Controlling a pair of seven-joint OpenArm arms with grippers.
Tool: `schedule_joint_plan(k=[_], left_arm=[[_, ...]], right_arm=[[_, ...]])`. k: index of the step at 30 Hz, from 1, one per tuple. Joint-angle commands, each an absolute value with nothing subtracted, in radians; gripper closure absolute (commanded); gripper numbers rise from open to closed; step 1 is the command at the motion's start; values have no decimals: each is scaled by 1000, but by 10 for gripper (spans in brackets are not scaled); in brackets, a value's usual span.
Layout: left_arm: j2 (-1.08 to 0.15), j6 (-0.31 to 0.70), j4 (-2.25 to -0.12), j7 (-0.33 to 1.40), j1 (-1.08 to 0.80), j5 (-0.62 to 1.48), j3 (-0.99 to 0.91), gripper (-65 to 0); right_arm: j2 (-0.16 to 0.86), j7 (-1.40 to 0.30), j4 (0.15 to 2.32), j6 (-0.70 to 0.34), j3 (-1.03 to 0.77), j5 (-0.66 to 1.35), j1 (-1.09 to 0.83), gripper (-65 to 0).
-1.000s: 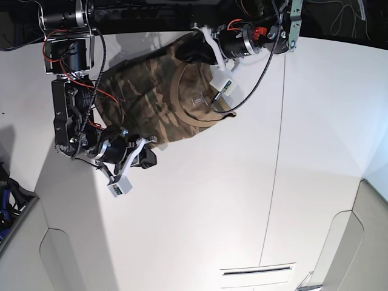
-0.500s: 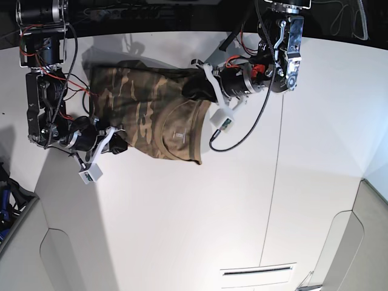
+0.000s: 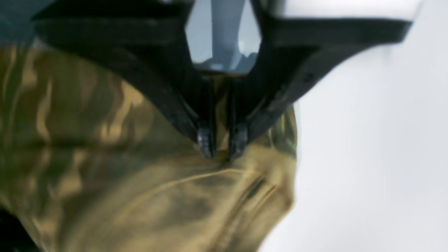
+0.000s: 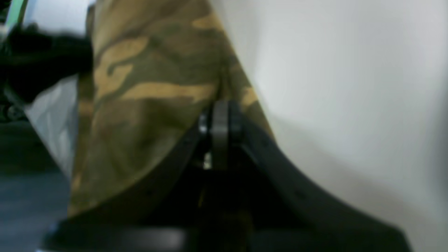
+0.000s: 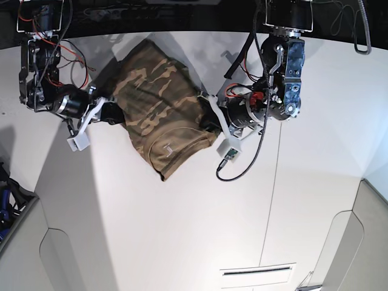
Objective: Fold the T-shirt properly
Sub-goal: 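Lower the folded shirt flat onto the table and open both grippers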
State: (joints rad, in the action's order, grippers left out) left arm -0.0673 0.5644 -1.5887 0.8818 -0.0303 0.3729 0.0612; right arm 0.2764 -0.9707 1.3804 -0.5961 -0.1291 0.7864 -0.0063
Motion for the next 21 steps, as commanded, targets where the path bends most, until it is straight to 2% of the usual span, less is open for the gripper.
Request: schedule_joint_plan(k=[1,11,16,21], left_arm=[[-70,561,-1599,863,-3,376,60,-86],[-70,561,-1542,863,111,376,60,-86],[-77,555,-1543,868,139,389,60,-86],[-142,553,-1599,879,132,446,59,-86]], right_arm=[[267,-981,1418,-603,-131,794,-21,0],[107,-980,1555,-602,-131,785,-105,0],[97,-981,1556,-602,-131,772,-99,0],[99,-1001,1556,-602,-131,764,-101,0]])
